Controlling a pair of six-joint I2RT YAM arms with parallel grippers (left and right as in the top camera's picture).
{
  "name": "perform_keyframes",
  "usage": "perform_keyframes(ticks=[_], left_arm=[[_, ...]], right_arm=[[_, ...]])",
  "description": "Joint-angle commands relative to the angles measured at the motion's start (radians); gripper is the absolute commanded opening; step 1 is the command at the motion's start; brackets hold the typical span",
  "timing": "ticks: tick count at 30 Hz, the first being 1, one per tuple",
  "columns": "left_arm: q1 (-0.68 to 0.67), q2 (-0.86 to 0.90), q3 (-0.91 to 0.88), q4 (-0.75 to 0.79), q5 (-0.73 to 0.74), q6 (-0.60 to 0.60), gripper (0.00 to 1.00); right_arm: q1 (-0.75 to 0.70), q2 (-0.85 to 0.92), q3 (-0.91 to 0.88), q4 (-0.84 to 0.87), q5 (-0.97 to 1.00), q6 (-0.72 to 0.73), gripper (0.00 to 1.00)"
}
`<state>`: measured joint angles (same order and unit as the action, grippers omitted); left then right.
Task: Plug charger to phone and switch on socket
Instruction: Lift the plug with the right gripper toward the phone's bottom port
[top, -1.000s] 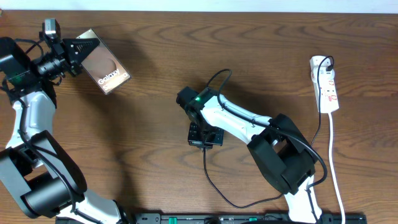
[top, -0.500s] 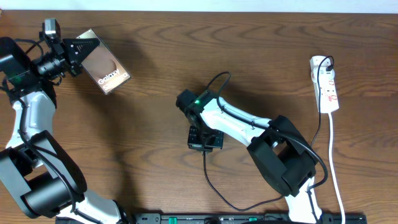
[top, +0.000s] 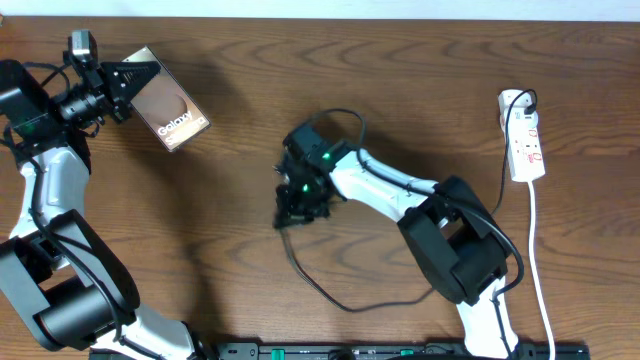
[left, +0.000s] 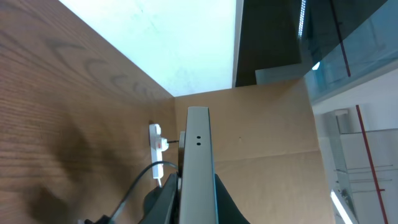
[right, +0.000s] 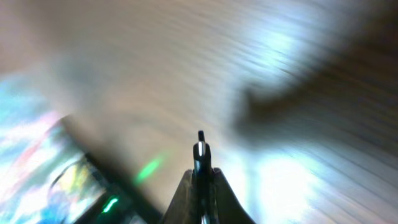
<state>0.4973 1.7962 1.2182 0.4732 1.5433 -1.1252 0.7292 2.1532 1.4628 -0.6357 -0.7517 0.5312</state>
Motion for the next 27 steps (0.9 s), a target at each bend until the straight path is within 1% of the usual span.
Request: perform_keyframes(ticks=[1, 4, 9, 13, 17, 21, 27], left_arm=[[0.001, 0.0, 0.007, 0.008, 0.028, 0.006, 0.08], [0.001, 0.0, 0.007, 0.008, 0.028, 0.006, 0.07], [0.0, 0.0, 0.007, 0.008, 0.028, 0.034, 0.07], [-0.014, 0.0, 0.007, 0.008, 0.028, 0.08, 0.07], [-0.045, 0.0, 0.007, 0.008, 0.028, 0.137, 0.08], [-0.085, 0.0, 0.007, 0.008, 0.028, 0.183, 0.07], [-0.134, 0.0, 0.007, 0.008, 0.029, 0.187, 0.08]], right_arm=[[-0.026, 0.008, 0.005, 0.124, -0.478, -0.25, 0.01], [-0.032, 0.008, 0.005, 0.232, -0.619, -0.283, 0.01], [-0.032, 0.008, 0.005, 0.422, -0.763, -0.293, 0.01], [-0.035, 0.008, 0.005, 0.541, -0.796, -0.29, 0.01], [-0.046, 0.008, 0.005, 0.618, -0.796, -0.245, 0.01], [-0.063, 0.008, 0.005, 0.722, -0.794, -0.164, 0.01], [-0.104, 0.008, 0.005, 0.856, -0.776, -0.045, 0.01]])
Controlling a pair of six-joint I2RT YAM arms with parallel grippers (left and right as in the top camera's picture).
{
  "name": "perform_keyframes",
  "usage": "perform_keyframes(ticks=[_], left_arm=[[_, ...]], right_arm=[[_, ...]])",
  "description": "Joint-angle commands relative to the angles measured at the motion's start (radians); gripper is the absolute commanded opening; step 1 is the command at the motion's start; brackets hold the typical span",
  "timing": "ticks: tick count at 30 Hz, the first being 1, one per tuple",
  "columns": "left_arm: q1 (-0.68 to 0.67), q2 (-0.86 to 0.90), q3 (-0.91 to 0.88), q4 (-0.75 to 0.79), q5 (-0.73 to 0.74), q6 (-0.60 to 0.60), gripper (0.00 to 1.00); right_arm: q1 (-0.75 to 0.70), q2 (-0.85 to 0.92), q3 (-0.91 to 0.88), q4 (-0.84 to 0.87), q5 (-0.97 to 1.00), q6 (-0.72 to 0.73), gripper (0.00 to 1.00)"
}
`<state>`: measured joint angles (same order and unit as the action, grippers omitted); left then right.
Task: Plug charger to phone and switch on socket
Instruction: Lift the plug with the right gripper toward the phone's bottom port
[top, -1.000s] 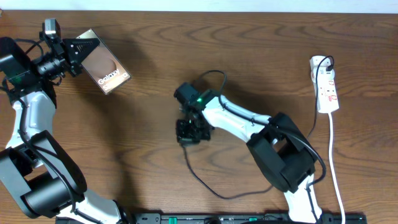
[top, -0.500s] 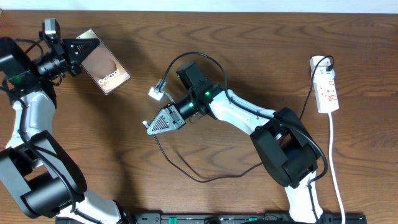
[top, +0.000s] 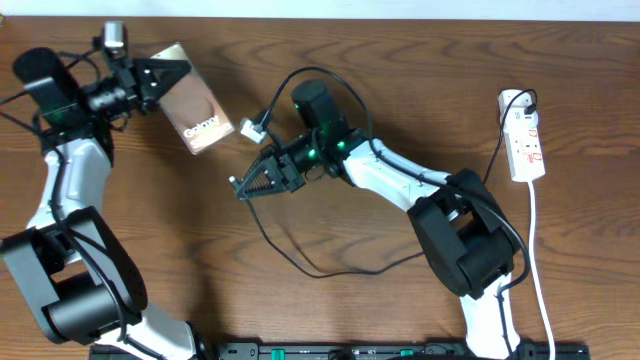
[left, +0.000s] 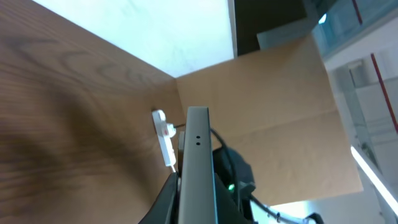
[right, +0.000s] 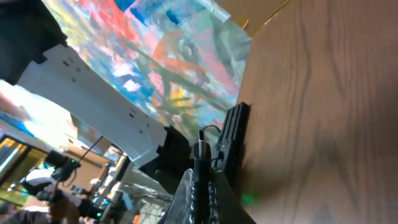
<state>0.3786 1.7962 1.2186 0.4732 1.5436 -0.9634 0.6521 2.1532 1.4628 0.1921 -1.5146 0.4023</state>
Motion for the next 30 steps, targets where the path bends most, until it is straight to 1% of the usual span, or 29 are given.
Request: perform_keyframes(ticks=[1, 4, 7, 17, 20, 26, 30], left_arm=[[-0.019, 0.0, 0.006, 0.008, 0.028, 0.029, 0.08], [-0.026, 0.0, 0.006, 0.008, 0.028, 0.029, 0.07], [-0.031, 0.0, 0.006, 0.008, 0.028, 0.05, 0.07], [-0.069, 0.0, 0.006, 0.008, 0.028, 0.077, 0.08], [-0.079, 0.0, 0.006, 0.008, 0.028, 0.101, 0.07], [-0.083, 0.0, 0.006, 0.007, 0.028, 0.103, 0.08], [-0.083, 0.0, 0.006, 0.007, 0.028, 0.103, 0.08]], right_arm=[[-0.035, 0.008, 0.005, 0.044, -0.012, 0.102, 0.01], [-0.054, 0.008, 0.005, 0.084, -0.012, 0.139, 0.01], [-0.058, 0.008, 0.005, 0.106, -0.012, 0.144, 0.01], [-0.055, 0.008, 0.005, 0.112, 0.013, 0.144, 0.01], [-0.055, 0.008, 0.005, 0.112, 0.013, 0.143, 0.01], [-0.056, 0.008, 0.005, 0.124, 0.023, 0.144, 0.01], [-0.056, 0.008, 0.005, 0.187, 0.023, 0.197, 0.01]])
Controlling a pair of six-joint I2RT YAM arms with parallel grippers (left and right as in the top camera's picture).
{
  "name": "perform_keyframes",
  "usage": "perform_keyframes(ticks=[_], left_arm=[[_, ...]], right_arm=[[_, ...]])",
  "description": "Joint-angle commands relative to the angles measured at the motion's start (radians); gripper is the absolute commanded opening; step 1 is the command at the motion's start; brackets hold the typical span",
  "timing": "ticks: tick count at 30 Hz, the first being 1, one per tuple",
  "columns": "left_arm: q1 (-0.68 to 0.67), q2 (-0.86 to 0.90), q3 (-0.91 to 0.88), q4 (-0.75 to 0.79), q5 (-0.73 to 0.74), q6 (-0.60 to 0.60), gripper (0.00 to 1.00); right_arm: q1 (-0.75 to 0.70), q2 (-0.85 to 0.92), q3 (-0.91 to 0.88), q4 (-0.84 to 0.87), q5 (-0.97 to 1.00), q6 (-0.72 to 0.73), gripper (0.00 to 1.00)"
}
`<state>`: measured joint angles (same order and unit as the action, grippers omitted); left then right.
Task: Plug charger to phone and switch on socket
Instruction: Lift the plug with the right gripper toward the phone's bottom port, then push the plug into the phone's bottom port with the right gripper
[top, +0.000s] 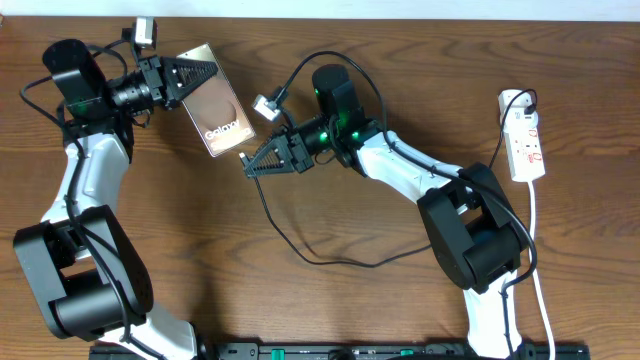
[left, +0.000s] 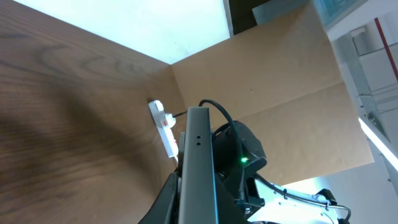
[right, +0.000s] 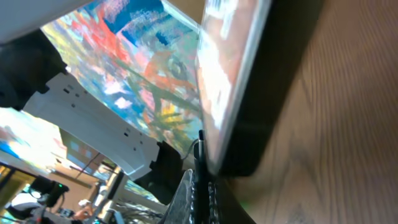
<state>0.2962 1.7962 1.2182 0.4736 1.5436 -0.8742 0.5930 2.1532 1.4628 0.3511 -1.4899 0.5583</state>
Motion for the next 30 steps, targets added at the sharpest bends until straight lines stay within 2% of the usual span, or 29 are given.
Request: perform_keyframes(ticks=[1, 6, 30], left_arm=[[-0.001, 0.0, 0.007, 0.007, 0.028, 0.017, 0.07], [-0.001, 0.0, 0.007, 0.007, 0.028, 0.017, 0.07], [-0.002, 0.0, 0.006, -0.03, 0.008, -0.002, 0.08]], right_arm=[[0.003, 0.008, 0.005, 0.05, -0.002, 0.059, 0.01], [0.003, 0.008, 0.005, 0.102, -0.002, 0.1, 0.01], [0.018, 0.008, 0.005, 0.101, 0.045, 0.1, 0.01]])
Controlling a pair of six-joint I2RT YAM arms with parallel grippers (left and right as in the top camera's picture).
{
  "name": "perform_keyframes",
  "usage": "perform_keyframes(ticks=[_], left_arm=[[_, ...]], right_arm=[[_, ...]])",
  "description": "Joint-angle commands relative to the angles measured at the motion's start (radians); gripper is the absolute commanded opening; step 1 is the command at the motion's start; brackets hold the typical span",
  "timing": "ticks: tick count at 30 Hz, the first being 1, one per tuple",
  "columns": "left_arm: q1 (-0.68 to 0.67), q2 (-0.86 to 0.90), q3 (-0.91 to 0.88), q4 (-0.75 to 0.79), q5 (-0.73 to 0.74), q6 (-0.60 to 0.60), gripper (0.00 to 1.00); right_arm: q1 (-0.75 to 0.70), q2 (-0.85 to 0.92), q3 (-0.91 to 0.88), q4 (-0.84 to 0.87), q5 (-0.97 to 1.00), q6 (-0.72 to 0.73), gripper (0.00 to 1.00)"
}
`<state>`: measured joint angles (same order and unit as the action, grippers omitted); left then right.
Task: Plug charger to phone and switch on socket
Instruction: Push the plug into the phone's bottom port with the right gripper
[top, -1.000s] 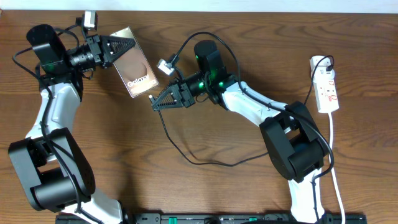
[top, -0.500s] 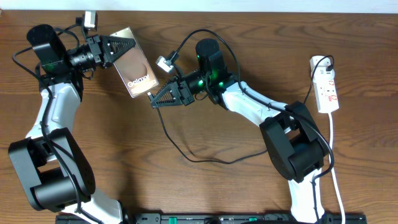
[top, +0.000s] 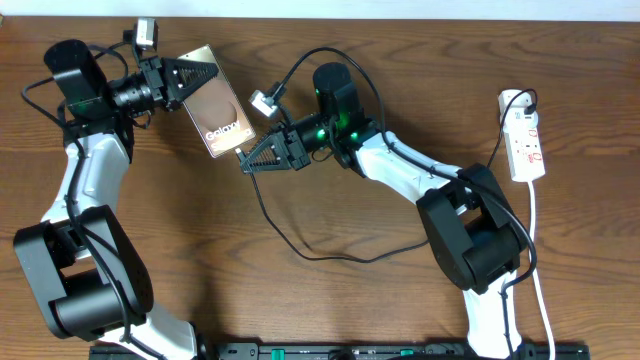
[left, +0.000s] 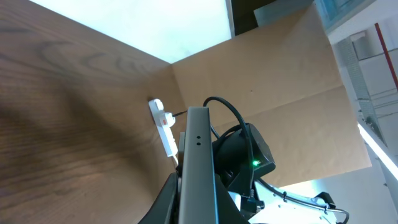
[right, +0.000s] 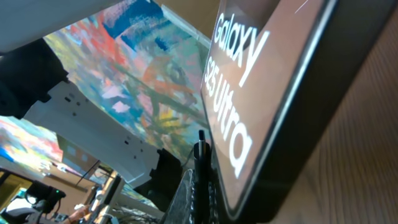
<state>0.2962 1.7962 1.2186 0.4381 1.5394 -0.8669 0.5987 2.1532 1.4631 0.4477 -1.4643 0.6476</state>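
The phone (top: 212, 100), its screen reading Galaxy, is held tilted above the table's back left with my left gripper (top: 185, 75) shut on its upper end. It shows edge-on (left: 198, 149) in the left wrist view. My right gripper (top: 247, 162) is shut on the charger plug (right: 201, 148), whose tip sits just beside the phone's lower end (right: 267, 93). Whether the two touch cannot be told. The black cable (top: 290, 240) loops over the table. The white power strip (top: 525, 135) lies at the far right, with a plug in its far end.
A small white piece (top: 262, 100) hangs on the cable just right of the phone. The cable's loop crosses the table's middle and runs under the right arm. The power strip (left: 163, 127) shows small in the left wrist view.
My right gripper with the plug has moved slightly left and closer to the phone's lower end; the screen now fills more of the right wrist view. The left gripper and phone have hardly moved.
At first my right gripper was low at the table's middle, shut on the plug, while the left held the phone at the far left. Then the plug was raised and pointing left, and the phone had come right. Both came closer, and now the plug is at the phone's lower end.
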Motion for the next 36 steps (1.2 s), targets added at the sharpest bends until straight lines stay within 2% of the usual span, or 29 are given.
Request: perform_keyframes(ticks=[1, 36], left_arm=[[-0.002, 0.0, 0.006, 0.005, 0.012, -0.009, 0.08], [0.0, 0.0, 0.006, 0.005, -0.006, -0.035, 0.07]], right_arm=[[0.013, 0.008, 0.004, 0.005, 0.022, 0.01, 0.01], [0.018, 0.009, 0.004, -0.021, 0.044, -0.021, 0.01]])
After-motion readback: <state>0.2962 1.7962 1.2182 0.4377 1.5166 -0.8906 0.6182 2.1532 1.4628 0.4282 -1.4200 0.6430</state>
